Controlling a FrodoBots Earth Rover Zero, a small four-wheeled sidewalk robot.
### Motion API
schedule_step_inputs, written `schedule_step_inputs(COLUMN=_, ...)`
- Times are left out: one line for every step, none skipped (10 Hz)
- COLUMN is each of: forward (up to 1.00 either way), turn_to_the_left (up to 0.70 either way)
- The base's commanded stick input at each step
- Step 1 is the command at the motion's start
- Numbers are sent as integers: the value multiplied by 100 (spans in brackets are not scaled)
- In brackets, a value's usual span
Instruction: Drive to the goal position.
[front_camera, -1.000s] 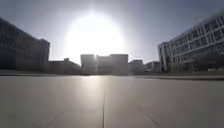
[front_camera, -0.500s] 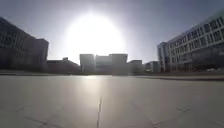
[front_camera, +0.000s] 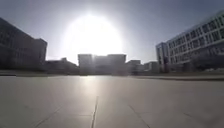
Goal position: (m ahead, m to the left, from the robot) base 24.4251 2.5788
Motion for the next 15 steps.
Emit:
schedule_step_inputs(forward=100, turn_to_the_left=3)
schedule_step_inputs(forward=100, turn_to_the_left=3)
schedule_step_inputs(forward=100, turn_to_the_left=3)
schedule_step_inputs(forward=100, turn_to_the_left=3)
schedule_step_inputs(forward=100, turn_to_the_left=3)
schedule_step_inputs(forward=100, turn_to_the_left=3)
schedule_step_inputs(forward=100, turn_to_the_left=3)
schedule_step_inputs(forward=100, turn_to_the_left=3)
schedule_step_inputs(forward=100, turn_to_the_left=3)
schedule_step_inputs(forward=100, turn_to_the_left=3)
schedule_step_inputs(forward=86, turn_to_the_left=3)
schedule_step_inputs(forward=45, turn_to_the_left=1)
schedule_step_inputs(forward=3, turn_to_the_left=0)
schedule_step_inputs(forward=0, turn_to_the_left=0)
schedule_step_inputs(forward=0, turn_to_the_left=0)
